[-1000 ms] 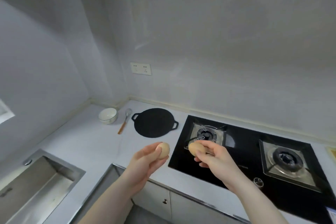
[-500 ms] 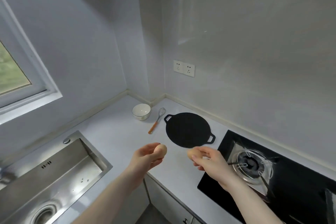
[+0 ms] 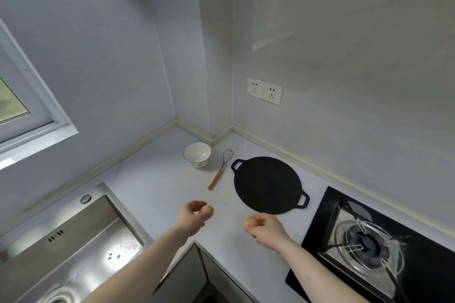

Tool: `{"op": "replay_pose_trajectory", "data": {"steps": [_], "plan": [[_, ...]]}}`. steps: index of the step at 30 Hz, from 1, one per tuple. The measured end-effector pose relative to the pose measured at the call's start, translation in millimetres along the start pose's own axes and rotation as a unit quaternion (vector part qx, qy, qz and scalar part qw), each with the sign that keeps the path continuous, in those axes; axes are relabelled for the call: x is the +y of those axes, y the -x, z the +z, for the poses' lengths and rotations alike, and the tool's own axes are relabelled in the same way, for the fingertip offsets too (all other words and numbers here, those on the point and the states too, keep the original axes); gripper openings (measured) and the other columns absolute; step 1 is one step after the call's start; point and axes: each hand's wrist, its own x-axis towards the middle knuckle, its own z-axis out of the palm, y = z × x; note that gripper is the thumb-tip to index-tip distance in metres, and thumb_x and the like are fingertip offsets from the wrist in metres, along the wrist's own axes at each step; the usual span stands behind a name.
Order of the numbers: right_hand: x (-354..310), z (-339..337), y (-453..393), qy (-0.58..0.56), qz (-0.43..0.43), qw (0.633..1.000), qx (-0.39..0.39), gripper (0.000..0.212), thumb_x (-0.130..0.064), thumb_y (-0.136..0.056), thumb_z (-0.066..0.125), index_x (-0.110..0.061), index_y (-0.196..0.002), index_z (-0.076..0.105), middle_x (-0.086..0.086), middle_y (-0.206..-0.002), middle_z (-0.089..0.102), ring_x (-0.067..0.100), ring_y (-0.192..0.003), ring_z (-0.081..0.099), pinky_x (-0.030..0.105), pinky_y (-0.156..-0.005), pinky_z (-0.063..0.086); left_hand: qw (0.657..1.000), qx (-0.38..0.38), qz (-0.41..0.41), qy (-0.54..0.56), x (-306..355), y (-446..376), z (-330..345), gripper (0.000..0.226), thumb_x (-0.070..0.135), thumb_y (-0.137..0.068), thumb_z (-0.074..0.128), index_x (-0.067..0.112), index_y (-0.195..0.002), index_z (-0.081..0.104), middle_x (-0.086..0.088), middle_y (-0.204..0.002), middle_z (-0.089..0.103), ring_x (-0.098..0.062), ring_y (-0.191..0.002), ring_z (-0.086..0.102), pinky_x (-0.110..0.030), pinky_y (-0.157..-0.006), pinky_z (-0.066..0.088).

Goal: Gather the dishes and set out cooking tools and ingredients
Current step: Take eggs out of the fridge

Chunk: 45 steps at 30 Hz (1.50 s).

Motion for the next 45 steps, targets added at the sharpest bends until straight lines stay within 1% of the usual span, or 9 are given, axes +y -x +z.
{"op": "replay_pose_trajectory", "data": {"steps": [6,10,13,15,19,26,33,39,45], "plan": [[-22,35,-47,0.026,0.036,0.999,0.018,0.021,-0.031,-0.08,0.072,-0.027,-0.101,0.067,-0.003,-0.102,0.071,0.011,-0.094,0.068,0.025,-0.079,0.057,0.998,-0.003,-0.039,-0.042,-17,-64,-36,0.038,0.038,-0.079,0.071,0.022,-0.112,0.064,0.006,-0.113,0.068,-0.018,-0.099,0.068,-0.04,-0.088,0.059],[-52,62,-93,0.073,0.023,0.997,0.018,0.026,-0.024,-0.084,0.076,-0.023,-0.107,0.064,-0.014,-0.099,0.063,-0.001,-0.088,0.06,0.01,-0.067,0.046,0.996,0.015,-0.037,-0.082,-18,-107,-58,0.033,0.036,-0.087,0.067,0.021,-0.117,0.064,0.007,-0.115,0.066,-0.017,-0.1,0.064,-0.027,-0.074,0.051],[-73,86,-126,0.108,0.014,0.994,0.021,0.026,-0.023,-0.085,0.072,-0.023,-0.11,0.064,-0.019,-0.093,0.056,-0.002,-0.081,0.057,0.007,-0.063,0.043,0.993,0.016,-0.028,-0.116,-18,-139,-70,0.033,0.035,-0.09,0.062,0.022,-0.12,0.063,0.009,-0.117,0.063,-0.015,-0.104,0.061,-0.024,-0.078,0.05],[-83,103,-145,0.127,0.021,0.991,0.023,0.027,-0.025,-0.086,0.067,-0.023,-0.113,0.064,-0.019,-0.093,0.056,0.003,-0.085,0.059,0.011,-0.064,0.045,0.989,0.01,-0.023,-0.144,-20,-158,-75,0.035,0.035,-0.09,0.059,0.023,-0.122,0.062,0.01,-0.118,0.063,-0.015,-0.105,0.061,-0.024,-0.081,0.049],[-96,130,-180,0.167,0.029,0.983,0.066,0.028,-0.033,-0.083,0.058,-0.026,-0.109,0.067,-0.008,-0.107,0.067,0.014,-0.098,0.065,0.027,-0.084,0.055,0.983,0.003,-0.006,-0.182,-20,-192,-76,0.035,0.034,-0.089,0.058,0.022,-0.122,0.063,0.009,-0.117,0.065,-0.017,-0.102,0.063,-0.024,-0.082,0.049],[-96,123,-230,0.219,0.071,0.963,0.142,0.027,-0.029,-0.09,0.055,-0.024,-0.115,0.065,0.0,-0.113,0.066,0.021,-0.103,0.063,0.031,-0.08,0.055,0.981,-0.01,0.021,-0.194,-10,-239,-51,0.025,0.031,-0.088,0.059,0.022,-0.111,0.064,0.009,-0.105,0.068,-0.018,-0.094,0.064,-0.025,-0.077,0.05],[-86,120,-265,0.211,0.091,0.958,0.171,0.031,-0.025,-0.091,0.053,-0.021,-0.119,0.065,0.004,-0.116,0.068,0.025,-0.107,0.064,0.028,-0.081,0.051,0.996,0.015,-0.021,-0.085,2,-264,-15,0.027,0.035,-0.083,0.063,0.023,-0.107,0.063,0.006,-0.103,0.07,-0.015,-0.09,0.067,-0.023,-0.076,0.049],[-86,124,-285,0.184,0.089,0.958,0.201,0.018,-0.027,-0.093,0.059,-0.018,-0.108,0.065,0.004,-0.107,0.068,0.025,-0.096,0.065,0.032,-0.078,0.054,0.997,0.058,-0.053,-0.002,7,-278,5,0.027,0.032,-0.08,0.075,0.019,-0.1,0.063,0.006,-0.092,0.07,-0.017,-0.09,0.069,-0.023,-0.076,0.047],[-90,119,-306,0.15,0.093,0.956,0.236,0.032,-0.03,-0.092,0.066,-0.016,-0.12,0.062,0.008,-0.122,0.053,0.031,-0.104,0.063,0.036,-0.089,0.052,0.992,0.086,-0.087,0.029,12,-287,16,0.027,0.027,-0.083,0.078,0.016,-0.101,0.06,0.006,-0.091,0.063,-0.016,-0.088,0.06,-0.023,-0.08,0.04]]}}
